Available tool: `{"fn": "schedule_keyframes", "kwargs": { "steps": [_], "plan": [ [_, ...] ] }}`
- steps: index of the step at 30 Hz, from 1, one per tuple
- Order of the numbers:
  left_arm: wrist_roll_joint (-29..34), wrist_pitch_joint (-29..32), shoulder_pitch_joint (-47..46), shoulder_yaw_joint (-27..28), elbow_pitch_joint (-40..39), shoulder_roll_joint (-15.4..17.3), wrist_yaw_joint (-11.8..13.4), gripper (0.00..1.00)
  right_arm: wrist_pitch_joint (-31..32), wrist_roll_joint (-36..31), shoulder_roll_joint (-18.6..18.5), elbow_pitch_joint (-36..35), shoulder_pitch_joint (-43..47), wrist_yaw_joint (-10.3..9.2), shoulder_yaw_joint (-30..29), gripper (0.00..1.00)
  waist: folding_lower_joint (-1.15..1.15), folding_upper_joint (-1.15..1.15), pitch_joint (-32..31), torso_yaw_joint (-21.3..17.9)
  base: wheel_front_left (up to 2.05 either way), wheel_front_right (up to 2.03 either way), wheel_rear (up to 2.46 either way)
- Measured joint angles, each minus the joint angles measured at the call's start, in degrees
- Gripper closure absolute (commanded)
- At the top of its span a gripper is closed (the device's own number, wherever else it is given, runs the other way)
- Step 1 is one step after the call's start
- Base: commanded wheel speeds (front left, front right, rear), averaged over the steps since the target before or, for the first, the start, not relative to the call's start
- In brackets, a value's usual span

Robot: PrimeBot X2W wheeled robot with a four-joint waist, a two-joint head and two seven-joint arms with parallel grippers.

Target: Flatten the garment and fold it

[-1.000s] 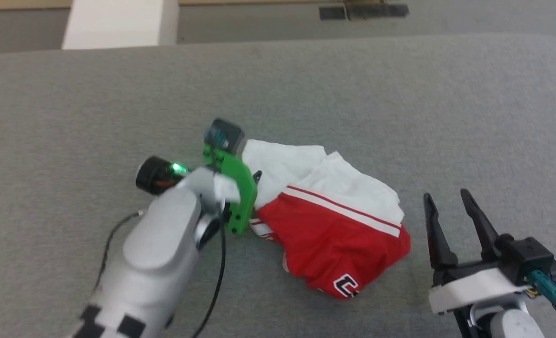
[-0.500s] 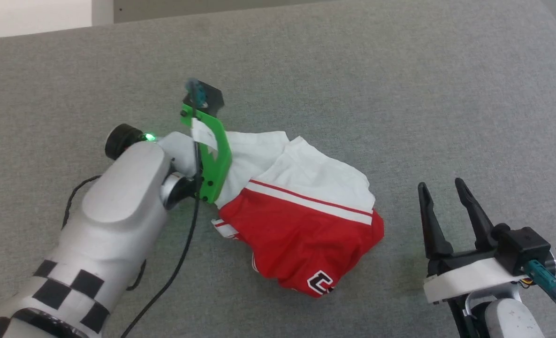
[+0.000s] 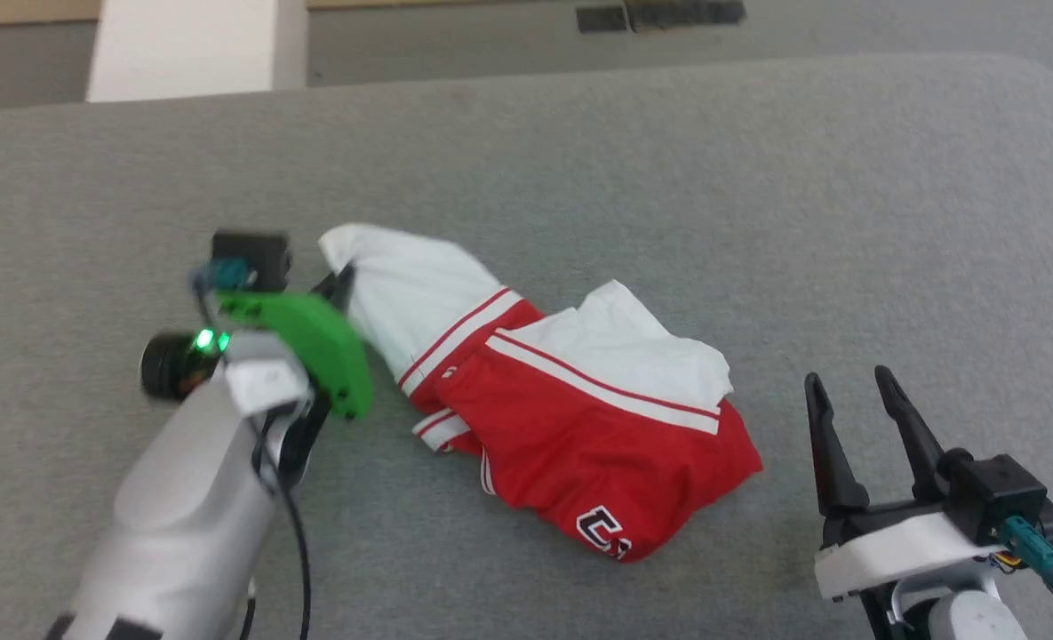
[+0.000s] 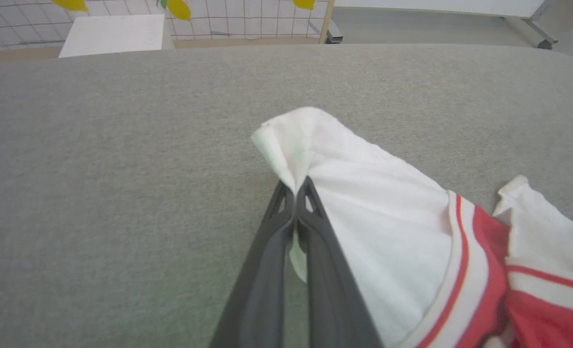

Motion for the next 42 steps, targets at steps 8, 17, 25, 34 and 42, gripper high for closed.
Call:
{"fn": "schedule_keyframes", "kwargs": {
  "steps": [8, 17, 25, 34, 42],
  "plan": [
    [-3.7, -5.4, 16.2, 5.4, -3.0, 2.8, 8.3, 1.0, 0.1, -0.4, 0.0, 0.2, 2.5, 0.0, -0.1, 0.0, -0.01, 0.0, -4.8, 4.6, 0.0, 0.0, 0.0],
    [-4.5, -11.5, 23.8, 5.5, -5.8, 2.0, 9.9, 0.0, 1.4, -0.8, 0.0, 0.5, 3.3, 0.0, -0.7, 0.0, -0.01, 0.0, -7.9, 7.7, 0.0, 0.0, 0.0],
    [8.6, -18.4, 24.1, 9.6, -18.5, 0.4, 8.8, 0.0, 3.4, -1.5, 0.0, -0.9, 3.3, 0.0, -1.6, 0.0, -0.01, 0.0, -9.0, 10.1, 0.0, 0.0, 0.0],
    [23.1, -18.5, 31.9, 11.4, -25.8, -6.0, 3.6, 0.0, 17.3, -4.1, -3.9, -2.8, -2.3, 0.0, 3.7, 0.0, -0.01, 0.0, -7.9, 14.7, 0.0, 0.0, 0.0],
    [27.3, -18.5, 31.8, 11.5, -24.6, -10.6, 0.0, 0.0, 43.2, 6.4, -15.7, 3.9, -19.7, 0.0, 16.8, 0.0, -0.01, 0.0, -4.4, 19.3, 0.0, 0.0, 0.0]
  ]
}}
